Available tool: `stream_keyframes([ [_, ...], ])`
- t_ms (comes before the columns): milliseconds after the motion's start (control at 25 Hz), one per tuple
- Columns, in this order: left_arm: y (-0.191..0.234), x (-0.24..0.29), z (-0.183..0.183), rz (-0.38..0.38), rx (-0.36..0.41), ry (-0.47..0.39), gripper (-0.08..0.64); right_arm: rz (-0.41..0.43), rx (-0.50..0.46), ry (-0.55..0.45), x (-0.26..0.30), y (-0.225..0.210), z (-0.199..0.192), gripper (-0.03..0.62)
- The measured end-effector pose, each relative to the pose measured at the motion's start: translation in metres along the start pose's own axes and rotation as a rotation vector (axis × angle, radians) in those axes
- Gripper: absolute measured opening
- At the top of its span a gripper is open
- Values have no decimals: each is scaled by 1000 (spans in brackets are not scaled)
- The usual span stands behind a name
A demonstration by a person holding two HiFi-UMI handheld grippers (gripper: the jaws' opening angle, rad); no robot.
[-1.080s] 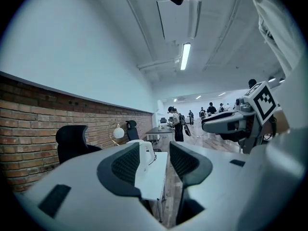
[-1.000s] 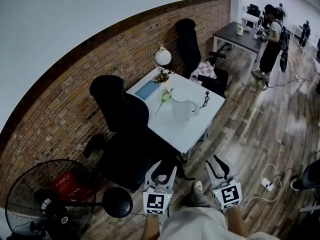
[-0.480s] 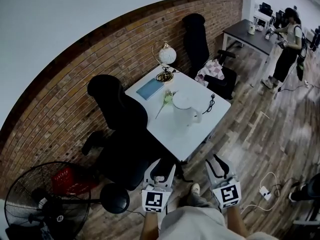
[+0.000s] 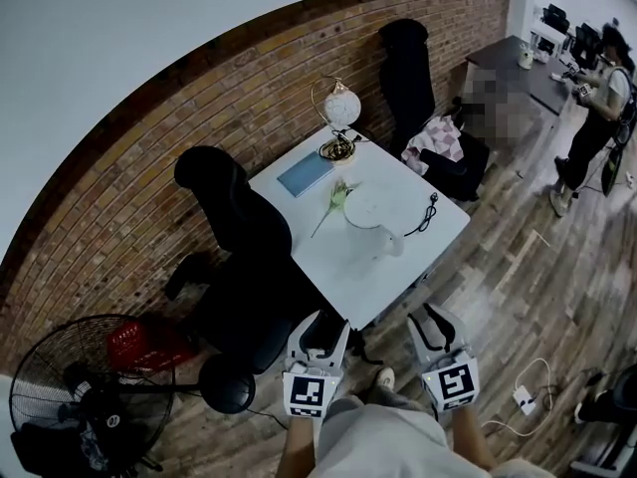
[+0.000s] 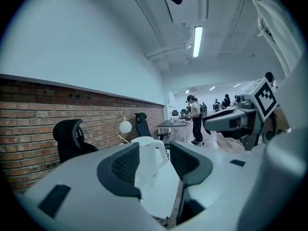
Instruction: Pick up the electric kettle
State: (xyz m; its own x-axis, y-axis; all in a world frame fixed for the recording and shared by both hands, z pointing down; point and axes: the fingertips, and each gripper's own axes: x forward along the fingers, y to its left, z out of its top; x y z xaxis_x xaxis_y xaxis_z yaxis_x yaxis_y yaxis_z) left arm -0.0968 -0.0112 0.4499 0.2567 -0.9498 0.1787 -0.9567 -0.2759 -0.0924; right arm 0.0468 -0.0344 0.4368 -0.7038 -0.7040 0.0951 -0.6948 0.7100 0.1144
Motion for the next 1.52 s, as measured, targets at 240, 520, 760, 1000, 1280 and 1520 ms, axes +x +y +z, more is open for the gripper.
stream_keyframes([
  [240,-3,24,-5,14,-6,31,204,20,9,5,12,-21,-8,115],
  [520,-1,49,-6,24,-9,50,206,25,34,29,29,-39,-15,115],
  [760,6,69,-13,20,-9,64,209,23,33,38,44,-50,-21,115],
  [1000,17,94,-21,7,-11,69,213,21,13,59,64,-59,-29,115],
  [1280,35,126,-35,-25,-35,97,218,17,-22,83,97,-70,-37,115],
  [1520,47,154,-49,-66,-47,123,219,5,-9,105,124,-76,-47,115],
])
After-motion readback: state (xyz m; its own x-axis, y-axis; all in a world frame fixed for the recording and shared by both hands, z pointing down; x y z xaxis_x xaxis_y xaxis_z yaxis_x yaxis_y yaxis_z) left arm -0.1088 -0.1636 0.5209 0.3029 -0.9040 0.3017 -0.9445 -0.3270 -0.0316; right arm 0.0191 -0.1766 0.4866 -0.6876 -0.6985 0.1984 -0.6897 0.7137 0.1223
